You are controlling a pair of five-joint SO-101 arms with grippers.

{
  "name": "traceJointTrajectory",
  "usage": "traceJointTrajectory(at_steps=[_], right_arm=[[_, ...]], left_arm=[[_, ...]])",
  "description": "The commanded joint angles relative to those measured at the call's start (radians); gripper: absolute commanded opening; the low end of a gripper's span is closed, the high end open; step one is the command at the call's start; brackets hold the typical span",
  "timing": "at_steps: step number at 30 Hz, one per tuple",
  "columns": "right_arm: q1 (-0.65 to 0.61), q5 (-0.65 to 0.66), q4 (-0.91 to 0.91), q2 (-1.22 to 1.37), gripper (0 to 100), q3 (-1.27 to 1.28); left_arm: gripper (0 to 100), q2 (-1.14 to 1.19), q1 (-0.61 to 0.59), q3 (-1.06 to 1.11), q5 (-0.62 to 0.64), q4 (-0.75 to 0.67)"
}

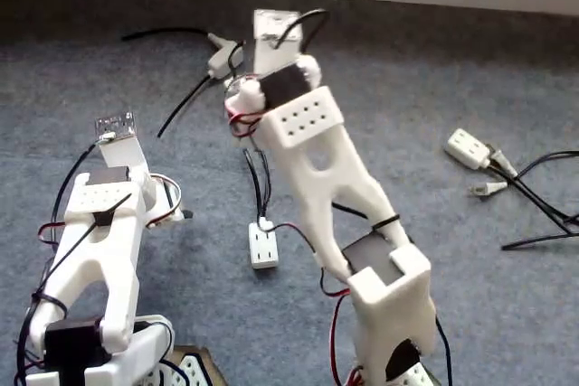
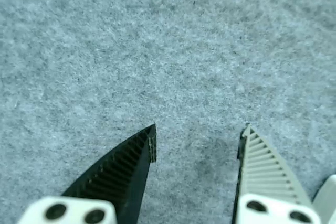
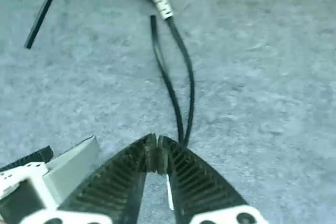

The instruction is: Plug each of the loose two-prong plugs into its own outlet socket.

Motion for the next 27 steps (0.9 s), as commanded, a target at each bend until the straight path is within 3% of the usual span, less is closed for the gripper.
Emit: traceJointTrajectory(at_steps=[1,5,12,17,21,27], right_arm=[[-0.081,0.058,-0.131,-0.059,1.9,0.13],[-0.077,0.08,-0.272,-0.067,2.6,0.332],[0.013,0.083,-0.189,-0.208,23.7,0.331],[0.107,0.221,-0.111,-0.513,24.8,0.334],[0.369,0.307,-0.041,-0.768,24.8,0.34],[1.001,0.489,-0.139,-0.885,24.8,0.429]], left_arm=[[26,-0.01,0.01,-0.004,0.005,-0.012],[26,-0.01,0.015,-0.004,0.005,-0.012],[26,-0.008,0.015,-0.004,0.005,-0.012],[26,-0.008,0.015,-0.004,0.005,-0.012],[26,-0.008,0.015,-0.004,0.005,-0.012],[26,-0.007,0.015,-0.004,0.005,-0.012]])
